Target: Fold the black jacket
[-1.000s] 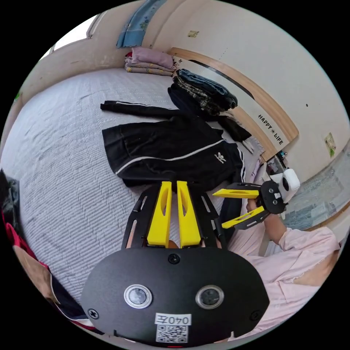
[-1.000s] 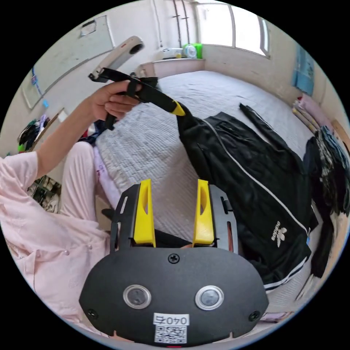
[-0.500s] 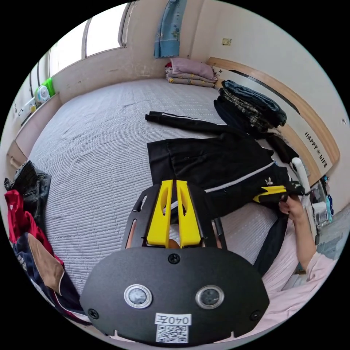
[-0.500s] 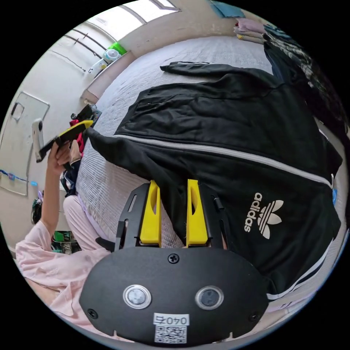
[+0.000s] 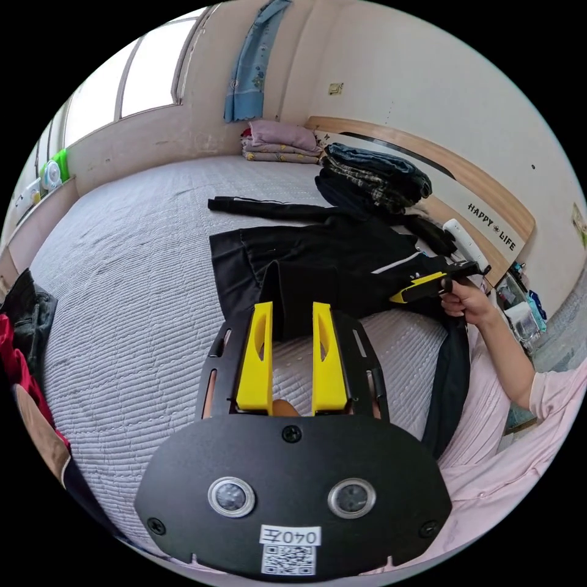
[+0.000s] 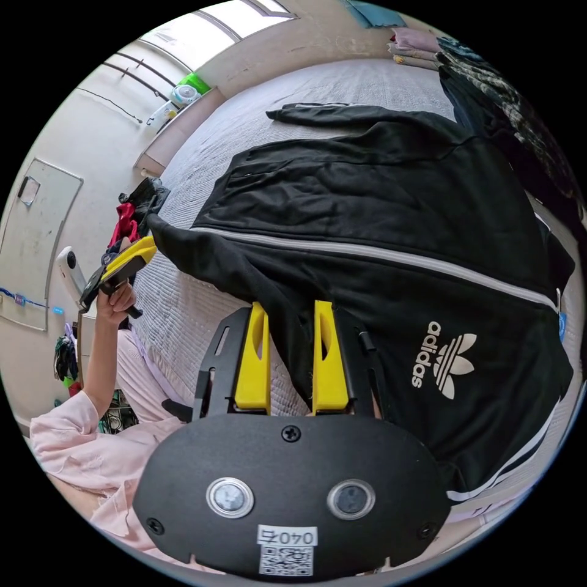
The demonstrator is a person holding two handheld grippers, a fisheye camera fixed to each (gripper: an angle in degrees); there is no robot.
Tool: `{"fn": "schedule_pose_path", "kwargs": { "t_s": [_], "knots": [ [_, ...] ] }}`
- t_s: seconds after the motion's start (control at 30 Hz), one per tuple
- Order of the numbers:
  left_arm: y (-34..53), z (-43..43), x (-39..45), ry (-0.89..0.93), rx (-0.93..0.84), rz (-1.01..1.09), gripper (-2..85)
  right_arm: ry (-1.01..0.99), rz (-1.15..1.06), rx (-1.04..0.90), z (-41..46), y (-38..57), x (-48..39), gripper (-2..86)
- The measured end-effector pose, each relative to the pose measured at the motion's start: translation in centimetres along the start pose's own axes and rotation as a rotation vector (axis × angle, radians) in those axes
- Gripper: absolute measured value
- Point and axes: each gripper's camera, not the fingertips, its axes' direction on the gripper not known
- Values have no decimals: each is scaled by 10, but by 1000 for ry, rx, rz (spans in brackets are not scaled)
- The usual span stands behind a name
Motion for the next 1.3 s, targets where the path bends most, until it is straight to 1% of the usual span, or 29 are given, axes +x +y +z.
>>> {"fn": "schedule_pose_path", "kwargs": {
  "t_s": [0.07, 0.17, 0.27, 0.37, 0.4, 0.43, 0.47, 0.5, 0.53, 0.57, 0.6, 0.63, 0.67, 0.7, 0.73, 0.77, 0.8, 0.83, 0.87, 0.9, 0.93, 1.0, 1.03, 1.13, 1.23, 1.27, 1.3],
  "knots": [
    [-5, 9, -5, 11, -27, -3, 50, 5, -3, -2, 1, 2, 4, 107],
    [-9, 14, -7, 66, -38, 11, 12, 14, -8, -7, 2, 6, 11, 108],
    [-8, 16, -2, 102, -47, 60, -4, 27, -26, -14, 4, 10, 16, 110],
    [-13, 35, -15, 135, -168, -22, -7, 35, -53, -15, 1, 15, 18, 124],
    [-24, 36, -23, 172, -210, -52, -8, 28, -60, 7, -8, 20, 20, 129],
    [-42, 24, -30, 189, -218, -68, -8, 27, -60, 30, -14, 23, 22, 130],
    [-53, 13, -32, 197, -211, -67, -8, 26, -55, 95, -31, 32, 27, 129],
    [-76, -16, -34, 236, -178, -48, -8, 11, -42, 162, -49, 45, 35, 125],
    [-95, -49, -31, 321, -159, -11, -8, -2, -33, 192, -58, 53, 39, 123],
    [-101, -67, -26, 364, -149, 22, -8, -39, -16, 246, -75, 70, 49, 120],
    [-103, -101, -12, 362, -157, 116, -8, -94, -5, 286, -90, 90, 59, 115],
    [-91, -121, 0, 309, -202, 213, -8, -124, -7, 301, -96, 101, 64, 113],
    [-81, -124, 0, 292, -239, 221, -8, -171, -22, 323, -107, 121, 71, 112],
    [-54, -114, -12, 272, -337, 163, -8, -201, -27, 344, -115, 140, 80, 111],
    [-19, -89, -34, 280, -445, 50, -7, -211, -23, 356, -118, 150, 85, 111],
    [-1, -74, -47, 298, -494, -16, -7, -222, -4, 377, -122, 168, 96, 112],
    [34, -49, -70, 359, -549, -138, -8, -215, 33, 380, -123, 182, 109, 114],
    [61, -31, -88, 408, -546, -235, -8, -206, 58, 378, -123, 188, 117, 117],
    [72, -26, -96, 410, -520, -274, -8, -182, 117, 369, -123, 200, 132, 123],
    [88, -20, -110, 426, -458, -351, -9, -150, 170, 361, -123, 209, 145, 127],
    [100, -18, -121, 489, -381, -418, -9, -134, 194, 356, -123, 214, 152, 129],
    [113, -19, -130, 555, -284, -478, -10, -57, 288, 329, -123, 226, 176, 136],
    [119, -19, -131, 568, -265, -482, -12, -41, 311, 324, -123, 228, 182, 138],
    [126, -13, -125, 541, -313, -452, -13, -3, 387, 288, -114, 230, 206, 150],
    [129, -4, -117, 553, -357, -433, -12, -49, 423, 252, -95, 221, 227, 153],
    [128, -2, -116, 561, -365, -426, -12, -69, 442, 219, -83, 215, 235, 142],
    [126, -1, -113, 561, -373, -411, -12, -39, 469, 211, -79, 213, 240, 111]
  ]
}}
